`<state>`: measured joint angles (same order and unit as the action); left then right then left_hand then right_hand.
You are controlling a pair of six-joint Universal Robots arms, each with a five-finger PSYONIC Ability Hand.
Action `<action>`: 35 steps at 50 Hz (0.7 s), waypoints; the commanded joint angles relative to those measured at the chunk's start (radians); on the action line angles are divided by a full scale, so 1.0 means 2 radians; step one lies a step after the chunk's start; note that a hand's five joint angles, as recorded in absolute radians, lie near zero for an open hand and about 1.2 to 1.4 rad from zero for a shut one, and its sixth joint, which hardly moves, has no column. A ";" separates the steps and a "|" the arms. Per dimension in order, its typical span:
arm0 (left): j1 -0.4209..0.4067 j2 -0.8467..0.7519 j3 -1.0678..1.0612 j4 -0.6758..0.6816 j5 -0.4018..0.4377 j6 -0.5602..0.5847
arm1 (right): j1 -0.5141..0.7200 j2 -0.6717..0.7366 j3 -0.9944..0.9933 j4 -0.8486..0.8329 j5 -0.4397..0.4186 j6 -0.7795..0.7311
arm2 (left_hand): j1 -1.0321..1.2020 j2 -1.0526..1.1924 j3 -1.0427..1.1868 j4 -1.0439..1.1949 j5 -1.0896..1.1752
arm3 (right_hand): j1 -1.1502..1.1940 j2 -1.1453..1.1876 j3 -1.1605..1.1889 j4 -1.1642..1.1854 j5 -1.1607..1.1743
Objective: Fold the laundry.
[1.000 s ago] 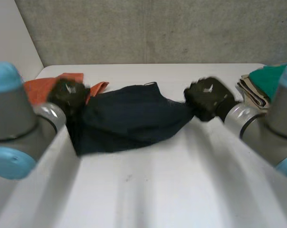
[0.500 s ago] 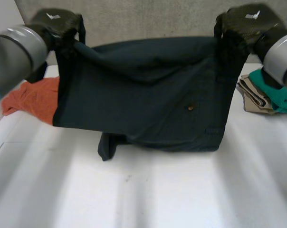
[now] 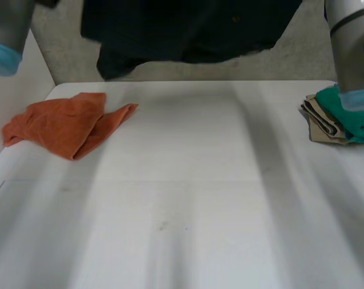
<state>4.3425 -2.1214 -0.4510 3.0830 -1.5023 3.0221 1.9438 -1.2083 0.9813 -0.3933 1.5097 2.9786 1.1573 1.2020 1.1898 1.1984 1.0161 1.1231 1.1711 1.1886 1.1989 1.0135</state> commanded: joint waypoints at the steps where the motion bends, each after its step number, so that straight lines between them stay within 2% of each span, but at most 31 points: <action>1: 0.002 0.028 -0.178 -0.057 0.013 0.015 | -0.002 -0.013 0.076 0.154 -0.054 -0.072 | 0.119 0.097 0.103 0.099 0.103 | 0.137 0.113 0.104 0.099 0.104; 6: -0.004 0.028 -0.297 -0.077 0.017 0.060 | -0.002 0.001 0.127 0.229 -0.076 -0.121 | 0.119 0.097 0.103 0.099 0.103 | 0.137 0.113 0.104 0.099 0.104; 9: -0.006 0.012 -0.344 -0.074 0.016 0.113 | -0.003 0.043 0.145 0.239 -0.073 -0.142 | 0.119 0.097 0.103 0.099 0.103 | 0.137 0.113 0.104 0.099 0.104; 15: -0.008 -0.084 -0.318 -0.086 0.005 0.181 | -0.005 0.146 0.124 0.245 -0.037 -0.153 | 0.119 0.097 0.103 0.099 0.103 | 0.137 0.113 0.104 0.099 0.104; 20: -0.013 -0.120 -0.275 -0.129 -0.001 0.173 | -0.011 0.180 0.107 0.234 -0.014 -0.135 | 0.119 0.097 0.103 0.099 0.103 | 0.137 0.113 0.104 0.099 0.104; 21: -0.013 -0.122 -0.269 -0.134 0.000 0.169 | -0.011 0.182 0.107 0.229 -0.013 -0.130 | 0.109 0.087 0.093 0.089 0.093 | 0.026 0.002 -0.007 -0.012 -0.007; 22: -0.014 -0.120 -0.262 -0.140 0.003 0.161 | -0.011 0.181 0.109 0.223 -0.012 -0.124 | -0.093 -0.115 -0.109 -0.113 -0.109 | -0.174 -0.198 -0.207 -0.212 -0.207; 23: -0.014 -0.120 -0.259 -0.145 0.004 0.157 | -0.011 0.179 0.111 0.220 -0.012 -0.120 | -0.180 -0.203 -0.197 -0.201 -0.197 | -0.268 -0.292 -0.301 -0.306 -0.300; 26: -0.016 -0.100 -0.259 -0.152 0.009 0.145 | -0.009 0.162 0.129 0.208 -0.011 -0.106 | -0.329 -0.351 -0.345 -0.350 -0.346 | -0.405 -0.429 -0.438 -0.443 -0.437; 29: -0.016 -0.078 -0.266 -0.153 0.009 0.140 | -0.012 0.139 0.149 0.200 -0.012 -0.097 | -0.433 -0.456 -0.450 -0.454 -0.450 | -0.417 -0.441 -0.450 -0.455 -0.449; 35: -0.013 -0.012 -0.334 -0.135 0.015 0.154 | -0.024 0.065 0.195 0.204 -0.024 -0.109 | -0.456 -0.478 -0.472 -0.476 -0.472 | -0.445 -0.469 -0.478 -0.483 -0.477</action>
<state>4.3121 -2.2818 -0.9930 2.7802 -1.4843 3.3120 1.9165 -0.9342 1.2768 0.0102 1.4854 2.7785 0.2826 0.2836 0.2813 0.2746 0.0961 0.3041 0.2842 0.2747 0.2877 0.0773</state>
